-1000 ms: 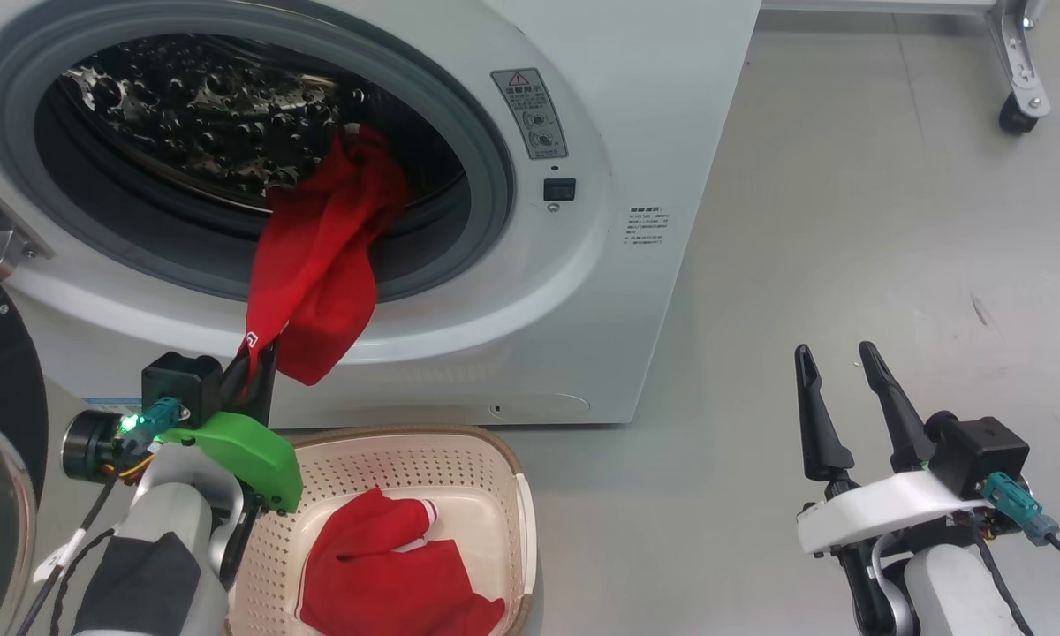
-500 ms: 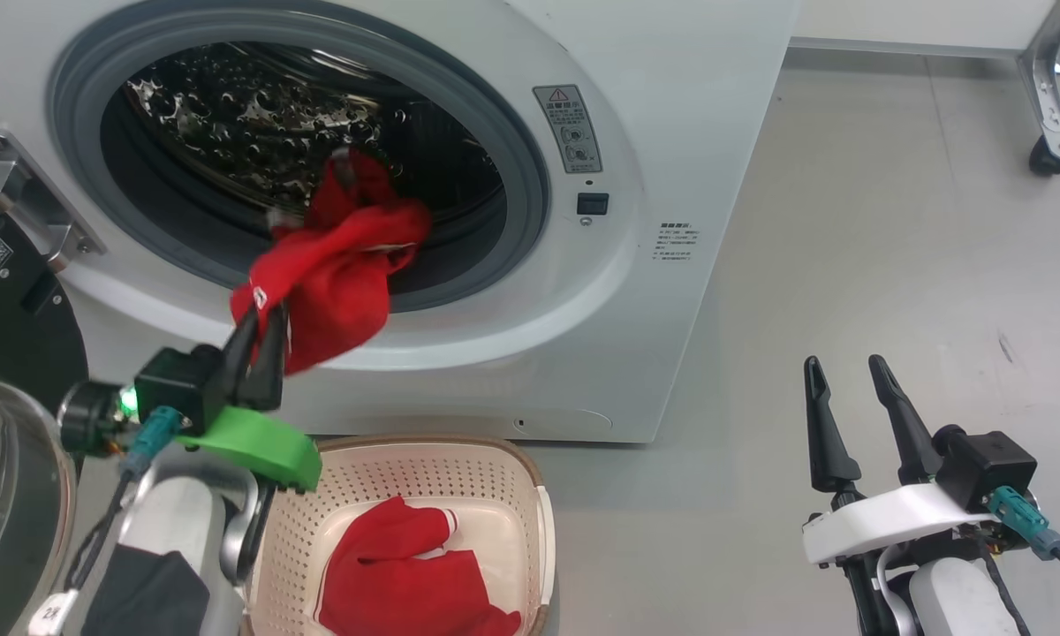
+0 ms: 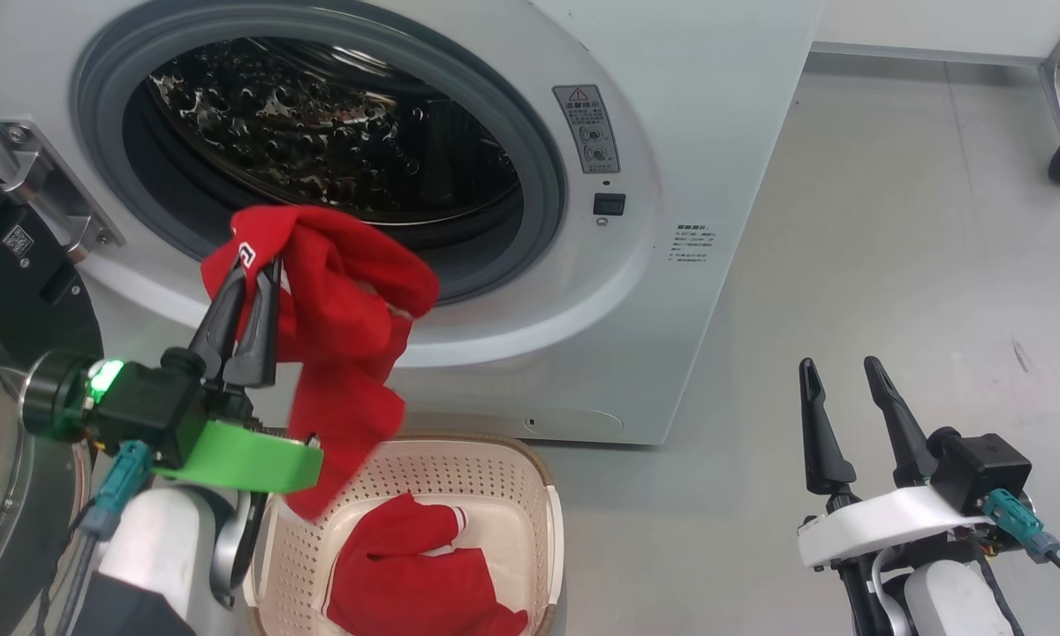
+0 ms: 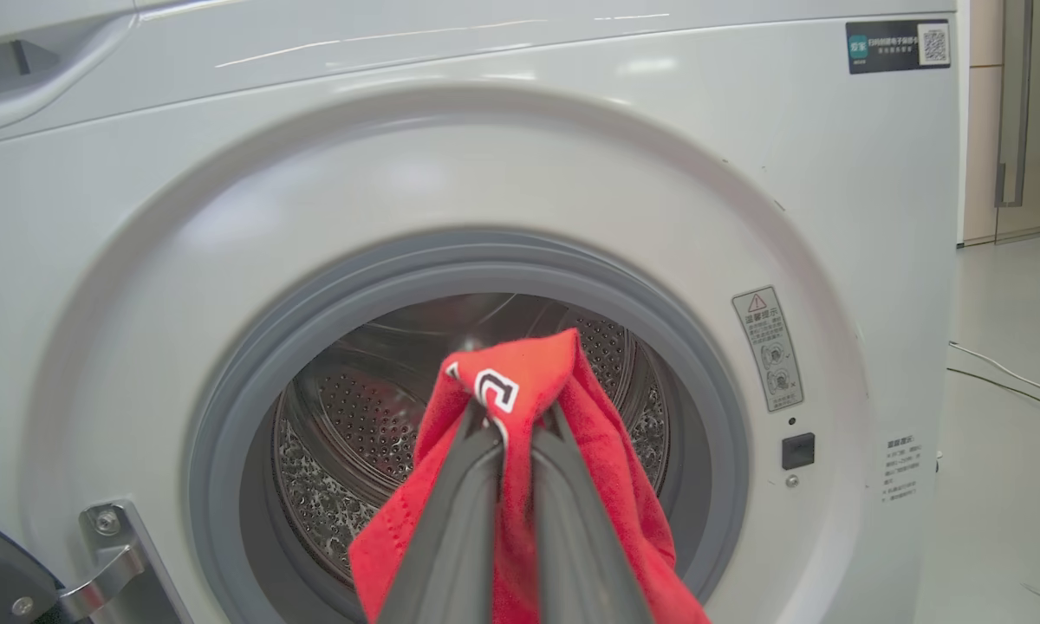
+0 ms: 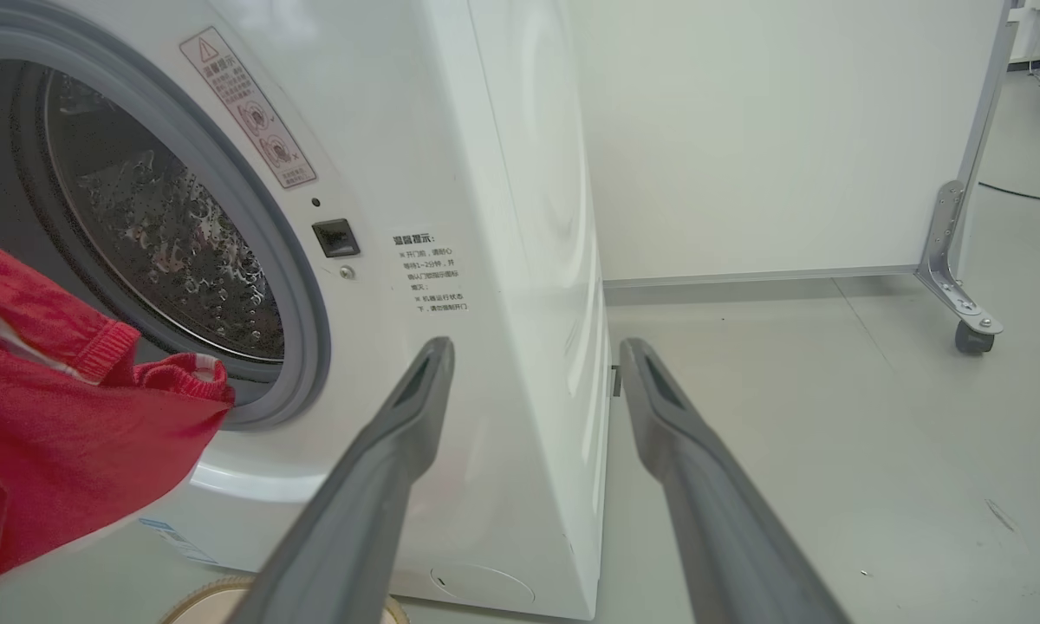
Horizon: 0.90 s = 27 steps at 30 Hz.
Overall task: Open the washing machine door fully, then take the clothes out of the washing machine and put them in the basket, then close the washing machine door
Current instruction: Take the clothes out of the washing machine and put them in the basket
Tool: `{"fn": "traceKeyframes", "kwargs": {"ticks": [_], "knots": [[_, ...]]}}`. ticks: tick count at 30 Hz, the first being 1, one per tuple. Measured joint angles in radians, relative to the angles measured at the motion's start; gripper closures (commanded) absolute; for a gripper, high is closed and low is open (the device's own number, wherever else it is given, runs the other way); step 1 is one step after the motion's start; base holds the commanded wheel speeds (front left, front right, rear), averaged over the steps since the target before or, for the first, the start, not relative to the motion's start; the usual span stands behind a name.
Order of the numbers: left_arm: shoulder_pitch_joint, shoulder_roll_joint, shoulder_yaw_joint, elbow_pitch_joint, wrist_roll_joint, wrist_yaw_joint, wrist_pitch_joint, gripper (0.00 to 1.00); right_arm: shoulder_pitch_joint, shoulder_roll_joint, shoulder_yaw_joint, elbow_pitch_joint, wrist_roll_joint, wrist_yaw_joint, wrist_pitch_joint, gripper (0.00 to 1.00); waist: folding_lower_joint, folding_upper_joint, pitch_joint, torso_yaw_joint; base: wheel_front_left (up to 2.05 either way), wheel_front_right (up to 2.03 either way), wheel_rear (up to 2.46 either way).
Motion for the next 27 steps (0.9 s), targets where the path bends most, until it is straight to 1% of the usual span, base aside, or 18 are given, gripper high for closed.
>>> {"fn": "traceKeyframes", "kwargs": {"ticks": [6,12,15,19,27], "knots": [[0.080,-0.001,-0.001,-0.011,-0.002,0.000,0.000,1.00,0.000,0.000,0.010,-0.007,0.000,0.000,0.000,0.00,0.0000,0.0000,0.012,-0.002,0.00,0.00,0.00],[0.181,0.001,-0.011,0.053,-0.014,-0.002,0.000,1.00,0.000,0.000,0.017,-0.011,0.000,0.000,0.000,0.00,0.0000,0.0000,0.031,-0.011,0.00,0.00,0.00],[0.217,0.003,-0.025,0.091,-0.016,-0.010,0.000,1.00,0.000,0.000,0.021,-0.014,0.000,0.000,0.000,0.00,0.0000,0.0000,0.043,-0.019,0.00,0.00,0.00],[0.244,0.007,-0.044,0.137,-0.016,-0.015,0.000,1.00,-0.001,0.000,0.026,-0.021,-0.001,0.000,0.000,0.00,0.0000,0.0000,0.062,-0.031,0.00,0.00,0.00],[0.243,0.020,-0.072,0.197,-0.014,-0.027,0.001,1.00,-0.013,-0.002,0.035,-0.036,-0.004,0.000,0.002,0.00,0.0000,0.0000,0.115,-0.069,0.00,0.00,0.00]]}}
